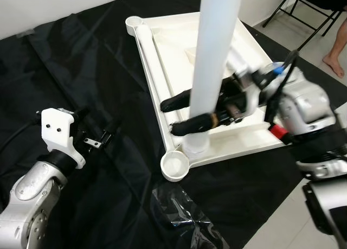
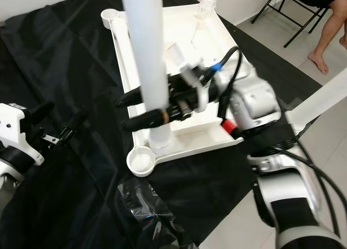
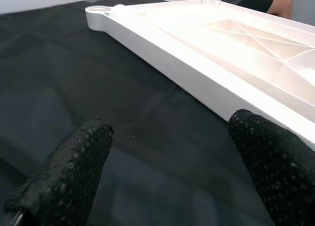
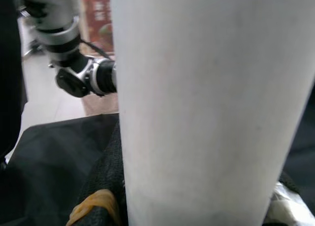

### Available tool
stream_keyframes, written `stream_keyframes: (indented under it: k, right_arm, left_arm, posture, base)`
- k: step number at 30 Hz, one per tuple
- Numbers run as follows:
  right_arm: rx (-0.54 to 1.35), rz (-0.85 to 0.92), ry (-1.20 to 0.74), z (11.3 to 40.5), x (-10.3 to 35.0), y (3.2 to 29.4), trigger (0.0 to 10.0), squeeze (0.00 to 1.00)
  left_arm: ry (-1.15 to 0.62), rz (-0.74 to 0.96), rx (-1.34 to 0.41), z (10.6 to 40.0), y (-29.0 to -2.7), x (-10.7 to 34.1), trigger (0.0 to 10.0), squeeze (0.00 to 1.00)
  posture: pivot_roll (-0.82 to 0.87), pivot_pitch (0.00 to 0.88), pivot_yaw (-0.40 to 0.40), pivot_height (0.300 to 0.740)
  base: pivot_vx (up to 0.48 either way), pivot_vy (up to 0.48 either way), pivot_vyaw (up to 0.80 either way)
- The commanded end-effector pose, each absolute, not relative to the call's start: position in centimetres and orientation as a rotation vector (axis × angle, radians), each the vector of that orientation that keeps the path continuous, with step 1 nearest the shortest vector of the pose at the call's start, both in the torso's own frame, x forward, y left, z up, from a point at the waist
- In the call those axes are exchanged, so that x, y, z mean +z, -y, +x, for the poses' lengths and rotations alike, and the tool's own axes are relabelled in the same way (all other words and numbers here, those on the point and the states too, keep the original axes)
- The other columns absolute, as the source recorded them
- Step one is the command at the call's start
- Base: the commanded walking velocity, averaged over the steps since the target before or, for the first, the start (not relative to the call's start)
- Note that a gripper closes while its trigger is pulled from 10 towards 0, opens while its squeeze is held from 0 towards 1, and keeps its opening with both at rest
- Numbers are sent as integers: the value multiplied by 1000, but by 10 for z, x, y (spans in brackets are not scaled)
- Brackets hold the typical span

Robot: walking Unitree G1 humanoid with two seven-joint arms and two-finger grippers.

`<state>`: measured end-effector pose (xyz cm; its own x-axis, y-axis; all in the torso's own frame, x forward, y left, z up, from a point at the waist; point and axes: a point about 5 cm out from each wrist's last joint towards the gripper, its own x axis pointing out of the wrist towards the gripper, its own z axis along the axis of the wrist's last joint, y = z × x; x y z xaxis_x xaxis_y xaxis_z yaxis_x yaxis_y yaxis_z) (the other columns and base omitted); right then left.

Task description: Building children table

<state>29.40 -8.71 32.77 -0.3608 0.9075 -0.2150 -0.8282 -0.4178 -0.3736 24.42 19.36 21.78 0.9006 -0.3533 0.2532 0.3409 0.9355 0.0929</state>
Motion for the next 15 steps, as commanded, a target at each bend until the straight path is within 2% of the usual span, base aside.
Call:
stream_keyframes:
  k: [1, 10, 15]
  right_arm:
    - [2016, -527, 234, 288, 325, 82, 10000, 0]
    - [2105, -503, 367, 282, 335, 60, 10000, 0]
    - [2116, -481, 306, 286, 323, 60, 10000, 0]
  left_arm:
    - [265, 45, -362, 241, -192, 215, 10000, 0]
    - [287, 10, -410, 243, -174, 215, 10000, 0]
    - [295, 9, -418, 244, -171, 216, 10000, 0]
  posture:
    - [39, 382, -65, 740]
    - [40, 370, -74, 740]
    - [42, 367, -81, 740]
  base:
    - [0, 0, 0]
    - [0, 0, 0]
    - [0, 0, 0]
